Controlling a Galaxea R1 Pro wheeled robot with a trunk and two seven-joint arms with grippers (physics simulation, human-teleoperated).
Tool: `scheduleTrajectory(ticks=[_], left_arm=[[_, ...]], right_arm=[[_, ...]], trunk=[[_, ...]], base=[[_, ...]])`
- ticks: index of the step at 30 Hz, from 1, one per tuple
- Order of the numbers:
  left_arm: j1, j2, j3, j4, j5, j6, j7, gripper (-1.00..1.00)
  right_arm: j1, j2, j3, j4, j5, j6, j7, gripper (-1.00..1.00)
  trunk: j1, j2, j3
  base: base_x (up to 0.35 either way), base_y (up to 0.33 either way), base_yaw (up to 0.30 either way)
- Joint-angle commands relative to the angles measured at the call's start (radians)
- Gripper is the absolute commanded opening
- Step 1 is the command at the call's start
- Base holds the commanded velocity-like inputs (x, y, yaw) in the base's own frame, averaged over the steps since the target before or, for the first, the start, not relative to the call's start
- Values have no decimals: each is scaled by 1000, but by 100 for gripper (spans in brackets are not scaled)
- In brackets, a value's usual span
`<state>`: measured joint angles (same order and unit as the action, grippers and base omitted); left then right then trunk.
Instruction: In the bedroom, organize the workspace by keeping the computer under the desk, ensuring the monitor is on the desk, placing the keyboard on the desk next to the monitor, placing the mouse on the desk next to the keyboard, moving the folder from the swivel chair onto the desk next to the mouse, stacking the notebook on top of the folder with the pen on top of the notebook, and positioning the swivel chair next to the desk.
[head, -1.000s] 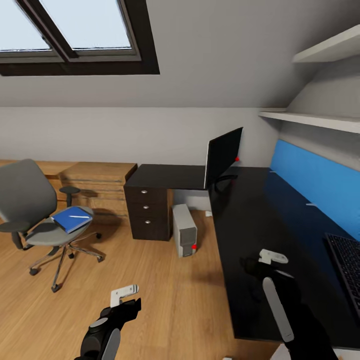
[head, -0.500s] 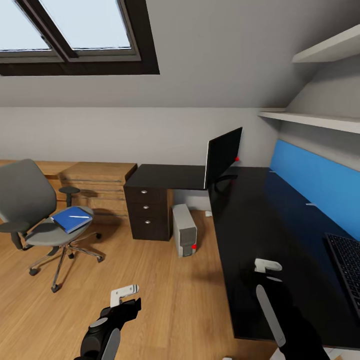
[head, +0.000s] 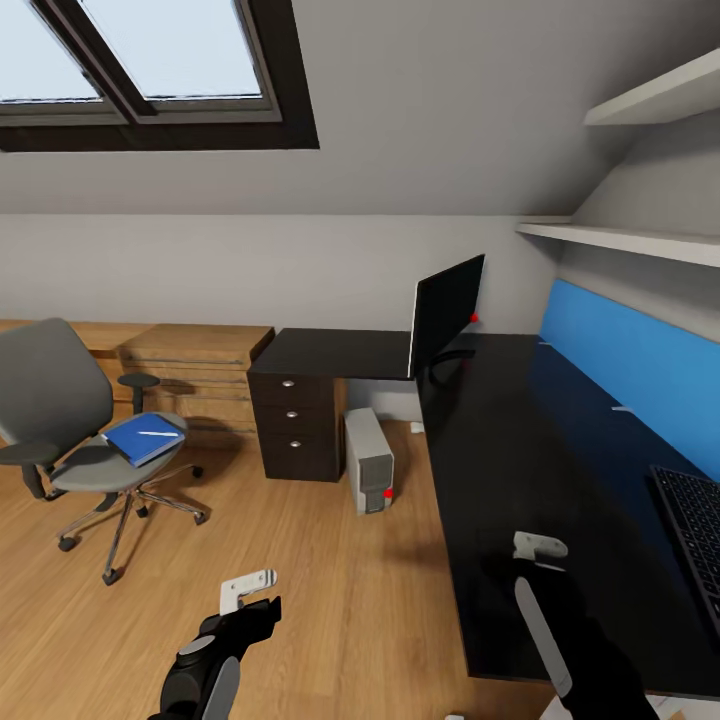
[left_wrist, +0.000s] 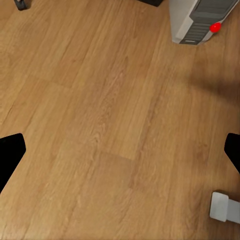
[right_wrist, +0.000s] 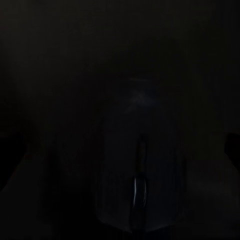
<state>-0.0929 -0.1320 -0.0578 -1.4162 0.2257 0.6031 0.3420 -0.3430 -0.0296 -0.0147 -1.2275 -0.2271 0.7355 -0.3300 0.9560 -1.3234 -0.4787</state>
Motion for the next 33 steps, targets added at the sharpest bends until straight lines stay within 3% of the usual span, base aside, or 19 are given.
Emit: scheduleTrajectory(ticks=[1,20,33], left_arm=[[-1,0,-1,-1,11,3,9,100],[-1,0,-1,-1,11,3,9,100],[-1,0,-1,-1,11,3,9,100]], right_arm=[[-1,-1,1,3,-11,3,-8,100],[-4,-19,-7,22,-11,1,-8,100],[-8,-18,-9,91,-11,-41,-6,100]], trunk=[[0,-1,-1],[0,-1,-1],[0,-1,-1]], base=[[0,0,0],[0,0,0],[0,0,0]])
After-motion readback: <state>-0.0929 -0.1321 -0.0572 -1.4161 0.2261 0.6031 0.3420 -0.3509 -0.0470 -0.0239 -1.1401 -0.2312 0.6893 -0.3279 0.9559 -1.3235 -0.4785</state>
